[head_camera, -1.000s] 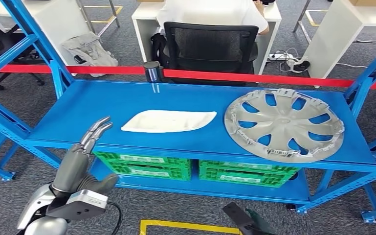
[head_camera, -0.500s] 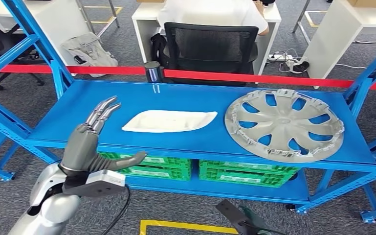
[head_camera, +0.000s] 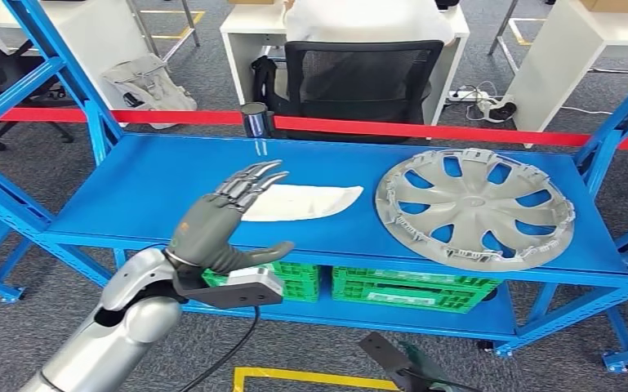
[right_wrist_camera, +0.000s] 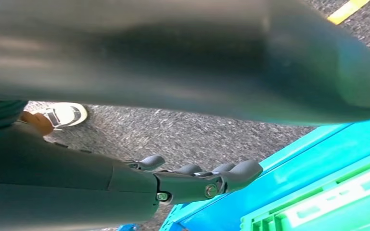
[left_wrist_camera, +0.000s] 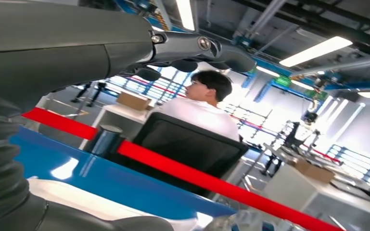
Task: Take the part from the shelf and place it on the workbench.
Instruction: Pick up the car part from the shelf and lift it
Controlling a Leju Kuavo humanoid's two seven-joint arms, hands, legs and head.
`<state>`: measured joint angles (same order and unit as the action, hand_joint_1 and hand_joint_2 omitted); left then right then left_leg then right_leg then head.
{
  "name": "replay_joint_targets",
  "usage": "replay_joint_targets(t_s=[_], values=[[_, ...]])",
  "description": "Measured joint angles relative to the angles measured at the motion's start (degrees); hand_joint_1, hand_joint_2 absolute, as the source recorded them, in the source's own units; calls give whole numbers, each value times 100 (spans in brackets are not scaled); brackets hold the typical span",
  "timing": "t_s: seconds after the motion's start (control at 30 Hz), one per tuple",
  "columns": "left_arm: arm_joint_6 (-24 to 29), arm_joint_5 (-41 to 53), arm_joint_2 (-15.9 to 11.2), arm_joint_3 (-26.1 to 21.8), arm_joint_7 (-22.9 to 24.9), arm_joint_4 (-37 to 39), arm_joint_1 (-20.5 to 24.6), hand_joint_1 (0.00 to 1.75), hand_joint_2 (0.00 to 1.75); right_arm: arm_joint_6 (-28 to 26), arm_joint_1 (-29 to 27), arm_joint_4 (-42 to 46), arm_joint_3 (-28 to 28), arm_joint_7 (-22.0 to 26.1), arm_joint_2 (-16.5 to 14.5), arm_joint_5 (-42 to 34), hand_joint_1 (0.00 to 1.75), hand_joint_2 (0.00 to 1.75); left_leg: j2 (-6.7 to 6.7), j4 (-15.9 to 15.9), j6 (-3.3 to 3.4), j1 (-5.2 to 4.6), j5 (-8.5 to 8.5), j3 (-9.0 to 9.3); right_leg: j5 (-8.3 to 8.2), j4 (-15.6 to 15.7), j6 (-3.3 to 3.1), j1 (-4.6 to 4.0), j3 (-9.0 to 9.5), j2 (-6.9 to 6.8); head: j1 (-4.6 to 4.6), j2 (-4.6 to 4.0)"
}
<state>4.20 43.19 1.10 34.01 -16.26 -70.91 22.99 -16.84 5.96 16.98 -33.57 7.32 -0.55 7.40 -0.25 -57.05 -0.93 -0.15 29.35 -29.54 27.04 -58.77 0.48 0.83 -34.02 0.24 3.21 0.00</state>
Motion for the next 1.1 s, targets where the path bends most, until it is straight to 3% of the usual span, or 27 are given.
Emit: replay_joint_targets(t_s=[0.7, 1.1], values=[[-302, 84, 315, 496, 120, 1805, 980, 0, 175, -17, -8, 0, 14, -110, 21, 271, 0, 0, 2, -2, 1, 0, 0, 0, -2, 0, 3, 0, 2, 1, 0, 1], [-216, 160, -86, 368, 124, 2264, 1043, 0, 175, 77, -79, 0, 92, -95, 58, 344, 0, 0, 2, 0, 0, 1, -1, -1, -2, -1, 2, -1, 2, 1, 0, 1]])
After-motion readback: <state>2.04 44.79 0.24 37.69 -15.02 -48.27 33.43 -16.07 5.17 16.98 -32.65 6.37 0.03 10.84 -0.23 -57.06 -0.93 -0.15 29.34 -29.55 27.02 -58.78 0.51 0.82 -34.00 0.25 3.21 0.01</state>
